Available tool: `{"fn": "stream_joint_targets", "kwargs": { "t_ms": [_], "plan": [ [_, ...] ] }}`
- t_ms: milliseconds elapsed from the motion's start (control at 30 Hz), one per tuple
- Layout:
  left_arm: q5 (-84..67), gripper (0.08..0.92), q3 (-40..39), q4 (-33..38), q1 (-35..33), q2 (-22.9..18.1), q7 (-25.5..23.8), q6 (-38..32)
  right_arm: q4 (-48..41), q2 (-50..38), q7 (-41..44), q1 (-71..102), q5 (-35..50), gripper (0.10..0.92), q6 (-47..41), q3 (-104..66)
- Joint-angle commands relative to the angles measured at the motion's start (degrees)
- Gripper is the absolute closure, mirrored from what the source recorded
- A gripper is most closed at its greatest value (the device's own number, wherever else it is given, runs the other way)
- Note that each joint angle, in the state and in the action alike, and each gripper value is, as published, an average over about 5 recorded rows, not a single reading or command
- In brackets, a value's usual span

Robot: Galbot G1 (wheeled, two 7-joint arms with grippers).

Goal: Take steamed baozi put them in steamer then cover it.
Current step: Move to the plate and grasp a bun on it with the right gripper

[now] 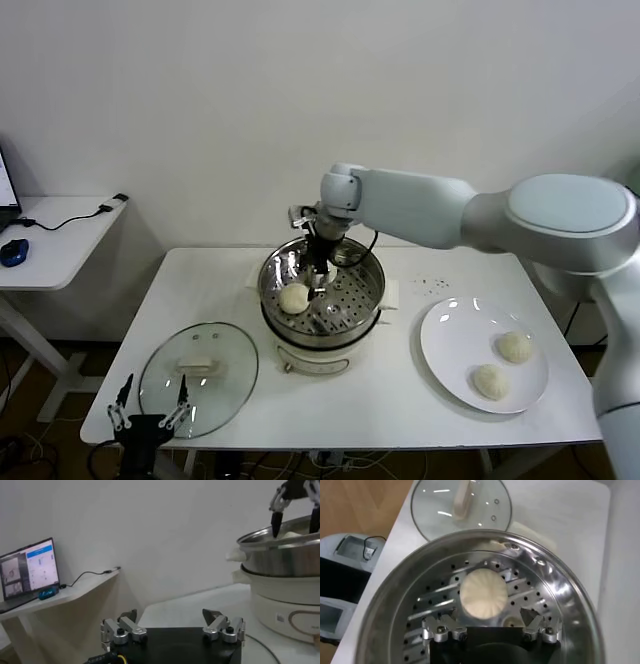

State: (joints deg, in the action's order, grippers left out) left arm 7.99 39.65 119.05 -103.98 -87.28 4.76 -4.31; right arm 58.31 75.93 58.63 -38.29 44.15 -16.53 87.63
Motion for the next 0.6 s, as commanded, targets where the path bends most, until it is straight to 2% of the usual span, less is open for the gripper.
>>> {"fn": "stream_joint_targets", "kwargs": {
  "t_ms": [33,333,467,600],
  "plan": [
    [0.6,0.177,-0.4,0.1,0.0,-0.2,0.0,0.0,16.0,-20.4,0.1,-8.9,-2.8,0.203,1.1,-0.7],
    [1.0,0.177,-0.1,0.8,-0.2,-0.3,-0.2,0.2,23.5,-38.8,1.7,-7.2,-10.8,0.203,2.2,-1.6],
    [1.2,0.177,0.0,0.9,-0.6,-0.6,-0.1,0.1,26.7,-45.4,2.8,-1.5,-17.8,0.203,2.8,-3.1],
    [1.5,0.177,0.1,1.0,-1.1,-0.9,-0.1,0.0,28.1,-50.9,3.1,11.8,-27.1,0.203,3.5,-9.8]
  ]
}}
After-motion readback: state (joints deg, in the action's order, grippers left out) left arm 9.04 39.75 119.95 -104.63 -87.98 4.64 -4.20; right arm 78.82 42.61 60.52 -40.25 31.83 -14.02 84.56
